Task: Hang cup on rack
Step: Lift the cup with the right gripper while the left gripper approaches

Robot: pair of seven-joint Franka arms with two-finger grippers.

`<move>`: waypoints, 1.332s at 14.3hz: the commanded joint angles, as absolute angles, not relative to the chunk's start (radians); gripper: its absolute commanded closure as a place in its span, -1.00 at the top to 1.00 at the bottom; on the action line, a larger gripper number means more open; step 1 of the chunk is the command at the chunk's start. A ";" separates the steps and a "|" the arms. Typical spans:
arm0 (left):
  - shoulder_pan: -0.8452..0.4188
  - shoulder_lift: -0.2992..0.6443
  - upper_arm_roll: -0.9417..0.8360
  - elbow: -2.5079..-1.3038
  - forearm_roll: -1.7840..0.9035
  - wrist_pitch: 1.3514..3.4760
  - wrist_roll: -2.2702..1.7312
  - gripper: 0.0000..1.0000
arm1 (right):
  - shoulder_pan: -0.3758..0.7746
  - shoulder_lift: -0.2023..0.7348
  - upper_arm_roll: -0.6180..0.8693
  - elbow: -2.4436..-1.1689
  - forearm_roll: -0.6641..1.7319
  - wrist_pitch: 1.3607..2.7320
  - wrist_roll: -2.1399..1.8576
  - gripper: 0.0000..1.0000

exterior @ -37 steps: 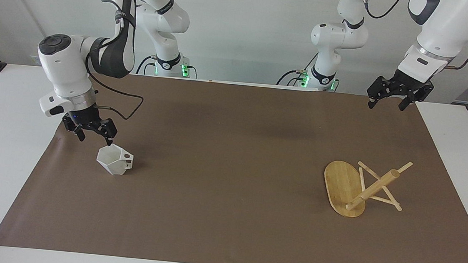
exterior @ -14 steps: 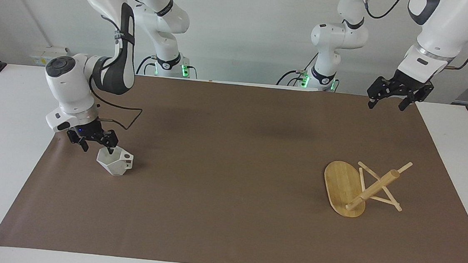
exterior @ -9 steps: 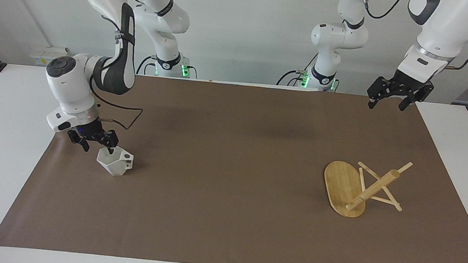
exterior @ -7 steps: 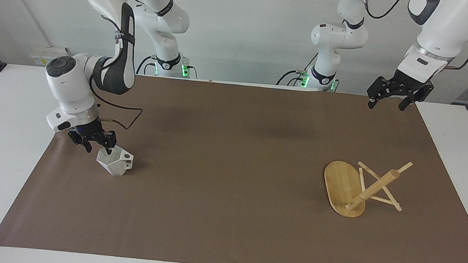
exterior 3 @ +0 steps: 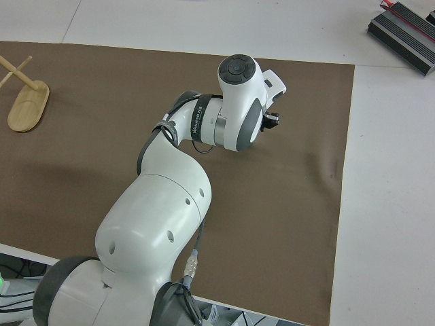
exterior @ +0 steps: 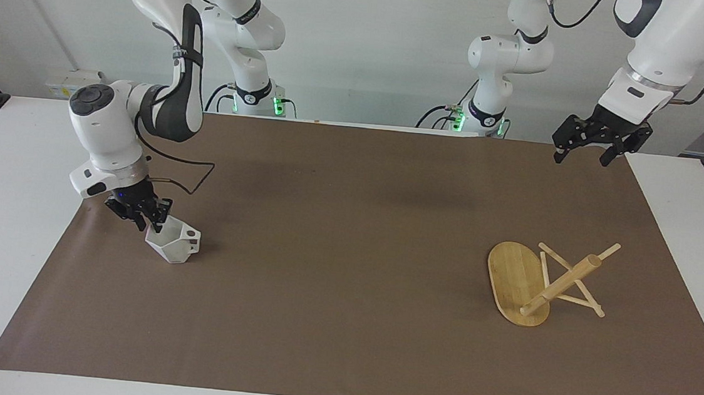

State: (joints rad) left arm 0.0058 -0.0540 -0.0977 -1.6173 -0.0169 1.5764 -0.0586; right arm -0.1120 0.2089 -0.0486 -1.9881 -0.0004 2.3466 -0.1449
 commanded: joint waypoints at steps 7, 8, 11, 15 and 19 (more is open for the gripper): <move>0.011 -0.081 -0.103 -1.647 0.000 1.583 -0.067 1.00 | -0.123 0.193 -0.040 -2.000 -0.002 2.353 -0.153 -1.00; 0.006 -0.084 -0.104 -1.657 0.000 1.585 -0.069 1.00 | -0.123 0.193 -0.038 -1.999 0.000 2.346 -0.155 -1.00; 0.002 -0.110 -0.109 -1.704 -0.005 1.583 -0.075 1.00 | -0.121 0.196 -0.035 -1.919 0.003 2.213 -0.155 -1.00; -0.008 -0.126 -0.118 -1.732 -0.005 1.578 -0.103 1.00 | -0.123 0.193 -0.034 -1.843 0.008 2.106 -0.144 -1.00; -0.037 -0.158 -0.124 -1.796 -0.005 1.620 -0.159 1.00 | -0.123 0.184 -0.041 -1.725 0.008 1.921 -0.141 -1.00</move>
State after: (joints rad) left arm -0.0231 -0.1187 -0.1298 -1.7419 -0.0169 1.5818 -0.1233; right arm -0.1117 0.1908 -0.0469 -1.7902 0.0003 2.0102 -0.1446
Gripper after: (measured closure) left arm 0.000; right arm 0.930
